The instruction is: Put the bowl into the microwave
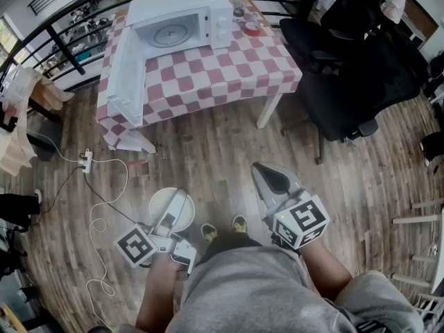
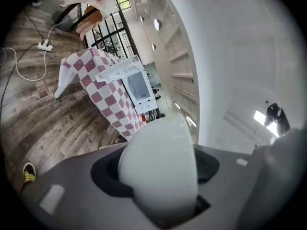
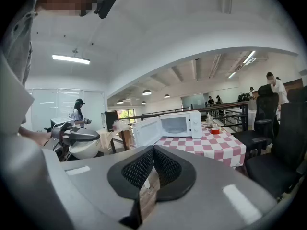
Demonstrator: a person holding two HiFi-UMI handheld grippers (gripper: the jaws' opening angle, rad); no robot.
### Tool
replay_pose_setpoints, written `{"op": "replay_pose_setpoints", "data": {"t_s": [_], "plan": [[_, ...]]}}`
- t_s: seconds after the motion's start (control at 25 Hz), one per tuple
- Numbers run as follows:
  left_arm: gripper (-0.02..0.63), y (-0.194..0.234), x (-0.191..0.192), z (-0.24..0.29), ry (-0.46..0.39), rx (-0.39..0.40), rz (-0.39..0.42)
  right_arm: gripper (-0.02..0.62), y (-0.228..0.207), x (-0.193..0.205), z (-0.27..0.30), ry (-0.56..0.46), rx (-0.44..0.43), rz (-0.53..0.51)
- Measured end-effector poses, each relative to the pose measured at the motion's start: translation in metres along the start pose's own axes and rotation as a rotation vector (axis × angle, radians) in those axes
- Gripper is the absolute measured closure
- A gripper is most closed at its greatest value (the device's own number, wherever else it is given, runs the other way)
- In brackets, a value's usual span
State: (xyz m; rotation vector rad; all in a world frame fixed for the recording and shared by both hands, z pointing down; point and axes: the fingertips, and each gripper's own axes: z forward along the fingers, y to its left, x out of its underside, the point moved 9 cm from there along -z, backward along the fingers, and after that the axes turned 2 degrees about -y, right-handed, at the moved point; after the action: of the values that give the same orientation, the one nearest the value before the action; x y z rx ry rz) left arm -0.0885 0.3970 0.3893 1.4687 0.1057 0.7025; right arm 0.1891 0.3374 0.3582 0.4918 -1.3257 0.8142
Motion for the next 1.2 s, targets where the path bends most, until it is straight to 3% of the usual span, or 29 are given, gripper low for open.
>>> {"op": "replay_pose_setpoints", "data": {"t_s": [0.8, 1.2], "plan": [[0.319, 0.026, -0.040, -0.023, 0.008, -0.019, -0.032, 0.601, 0.049, -0.006, 0.030, -0.008, -0.024, -0.015], [0.319, 0.036, -0.060, -0.031, 0.025, 0.018, -0.025, 0.601, 0.073, -0.010, 0.050, -0.021, -0.019, -0.039]]}}
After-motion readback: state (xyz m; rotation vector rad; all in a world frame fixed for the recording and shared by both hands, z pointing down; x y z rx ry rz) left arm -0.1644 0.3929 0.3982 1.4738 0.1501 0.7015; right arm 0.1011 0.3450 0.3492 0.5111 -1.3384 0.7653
